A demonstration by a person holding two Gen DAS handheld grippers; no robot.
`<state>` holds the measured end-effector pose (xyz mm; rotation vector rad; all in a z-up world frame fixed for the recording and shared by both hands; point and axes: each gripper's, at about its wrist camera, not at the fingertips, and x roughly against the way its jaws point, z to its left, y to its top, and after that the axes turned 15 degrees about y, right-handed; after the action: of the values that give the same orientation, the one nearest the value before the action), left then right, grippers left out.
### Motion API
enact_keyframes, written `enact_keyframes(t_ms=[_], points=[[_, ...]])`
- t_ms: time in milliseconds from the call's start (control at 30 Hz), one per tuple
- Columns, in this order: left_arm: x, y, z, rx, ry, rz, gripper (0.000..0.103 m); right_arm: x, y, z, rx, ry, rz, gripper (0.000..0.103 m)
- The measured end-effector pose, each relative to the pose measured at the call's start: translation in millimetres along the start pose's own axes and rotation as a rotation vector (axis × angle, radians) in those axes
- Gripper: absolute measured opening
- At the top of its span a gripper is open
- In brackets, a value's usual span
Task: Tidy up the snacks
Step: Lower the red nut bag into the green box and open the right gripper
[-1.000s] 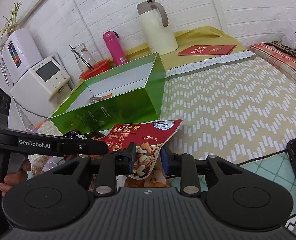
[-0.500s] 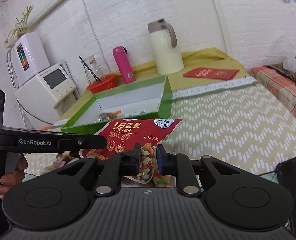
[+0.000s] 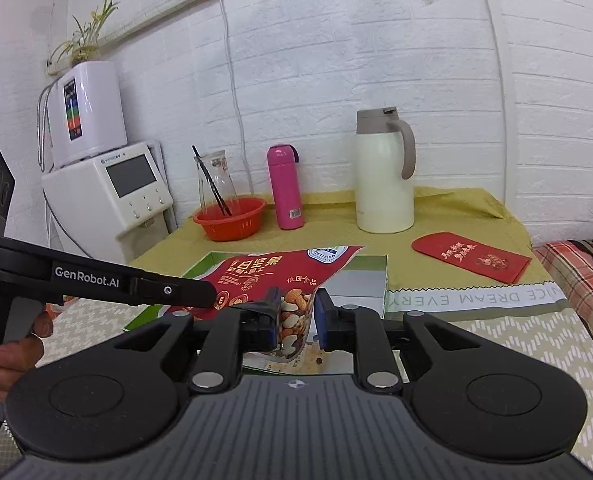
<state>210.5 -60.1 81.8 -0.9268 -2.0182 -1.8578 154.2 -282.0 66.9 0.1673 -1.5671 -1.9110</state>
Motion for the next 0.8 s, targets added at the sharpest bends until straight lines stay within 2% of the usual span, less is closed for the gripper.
enact_keyframes(t_ms=[267,467,600,633,667,700,767,800], points=[[-62.9,-3.1,21.7,0.02,0.038,0.099,0.013,-54.5,-10.3,-31.0,-0.025,0.01,0.107,0.034],[-88.6,-4.5,23.1,-0.007,0.053,0.136,0.013,-78.3,-21.1,-48.6,-0.054,0.004,0.153,0.036],[-94.7,-5.3,25.1,0.006,0.063,0.136,0.015,-86.2,-24.5,-49.2,-0.019,-0.005,0.167,0.048],[-93.5,-5.5,27.6,0.019,0.055,0.13,0.027,-87.1,-24.6,-48.5,0.001,-0.008,0.168,0.052],[-91.3,-5.5,30.6,0.039,0.047,0.121,0.044,-86.6,-25.2,-46.9,0.017,-0.018,0.17,0.069],[-86.1,-5.6,33.3,0.07,0.044,0.094,0.071,-85.3,-25.7,-44.5,0.037,-0.035,0.167,0.092],[-72.0,-5.2,34.0,0.098,0.064,0.017,0.071,-80.0,-27.1,-40.4,0.087,-0.039,0.133,0.103],[-66.0,-3.9,32.1,0.085,0.075,-0.01,0.075,-77.1,-27.6,-38.2,0.1,-0.031,0.121,0.103]])
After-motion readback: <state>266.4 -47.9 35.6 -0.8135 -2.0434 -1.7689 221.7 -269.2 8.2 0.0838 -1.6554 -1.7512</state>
